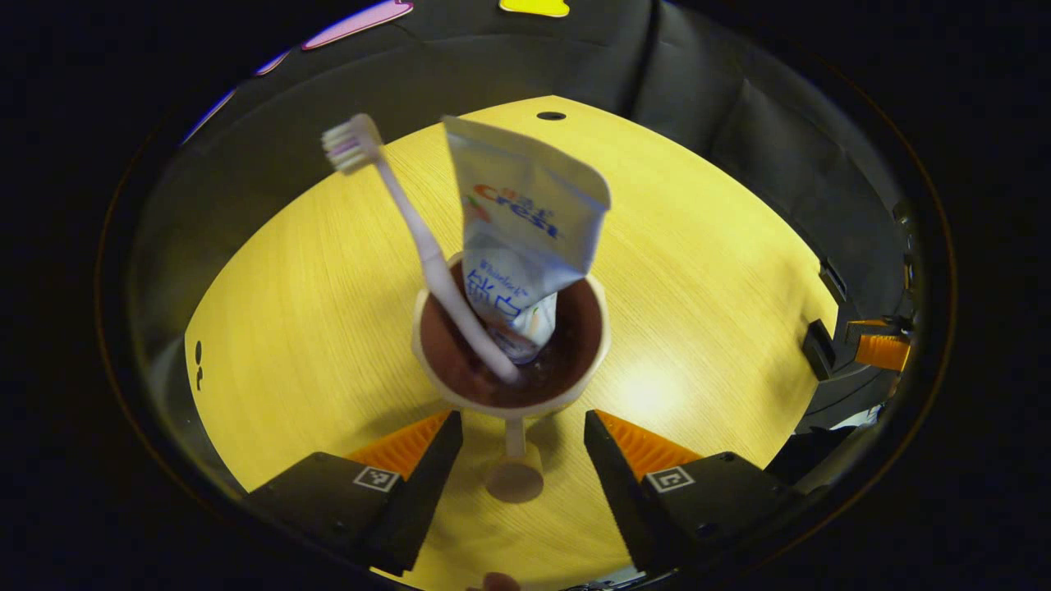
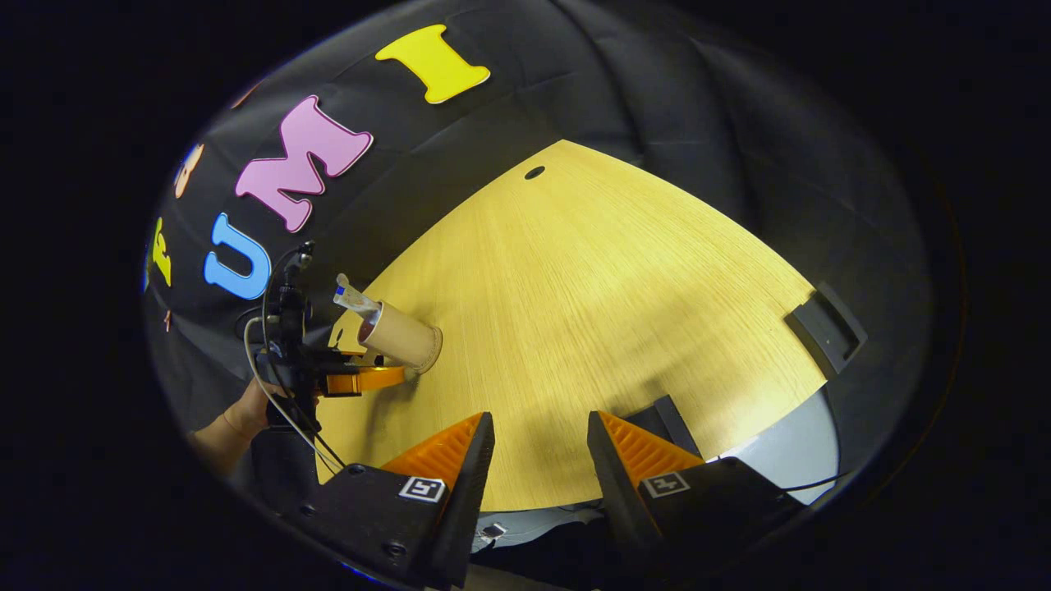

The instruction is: Put the toothbrush and toothpaste on the desktop into the cup, then pick up the cup and place it on the coaster on the desktop.

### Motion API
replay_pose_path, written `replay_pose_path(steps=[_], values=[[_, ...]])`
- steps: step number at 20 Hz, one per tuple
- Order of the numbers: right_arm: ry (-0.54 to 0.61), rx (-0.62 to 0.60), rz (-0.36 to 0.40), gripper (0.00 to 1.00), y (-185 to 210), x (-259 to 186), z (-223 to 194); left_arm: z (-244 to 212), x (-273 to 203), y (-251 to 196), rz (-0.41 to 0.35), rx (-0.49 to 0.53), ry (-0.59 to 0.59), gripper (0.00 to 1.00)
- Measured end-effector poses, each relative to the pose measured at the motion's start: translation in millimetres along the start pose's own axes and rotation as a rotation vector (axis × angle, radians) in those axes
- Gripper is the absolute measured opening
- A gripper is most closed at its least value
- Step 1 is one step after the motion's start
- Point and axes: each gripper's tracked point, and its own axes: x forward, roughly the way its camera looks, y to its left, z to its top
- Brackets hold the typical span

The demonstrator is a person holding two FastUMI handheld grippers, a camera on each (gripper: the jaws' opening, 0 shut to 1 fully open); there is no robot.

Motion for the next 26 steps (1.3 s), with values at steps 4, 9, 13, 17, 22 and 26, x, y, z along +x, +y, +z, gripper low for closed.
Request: replay_pose_path(steps=[4, 9, 13, 17, 22, 26], values=[[-0.010, -0.024, 0.020, 0.75, 24, 2, -2, -5, -32, 3, 0.024, -0.035, -0.094, 0.97], [-0.033, -0.105, 0.092, 0.94, 89, 1, -2, -26, -101, 9, 0.078, -0.140, -0.280, 0.97], [-0.056, -0.208, 0.125, 0.96, 138, -4, -8, -44, -158, 17, 0.129, -0.214, -0.422, 0.97], [-0.078, -0.295, 0.156, 0.97, 180, -10, -14, -66, -206, 24, 0.181, -0.254, -0.512, 0.97], [-0.125, -0.374, 0.170, 0.98, 227, -21, -13, -94, -230, 23, 0.189, -0.325, -0.559, 0.97], [-0.158, -0.480, 0.209, 0.98, 264, -28, -12, -108, -245, 26, 0.185, -0.420, -0.584, 0.96]])
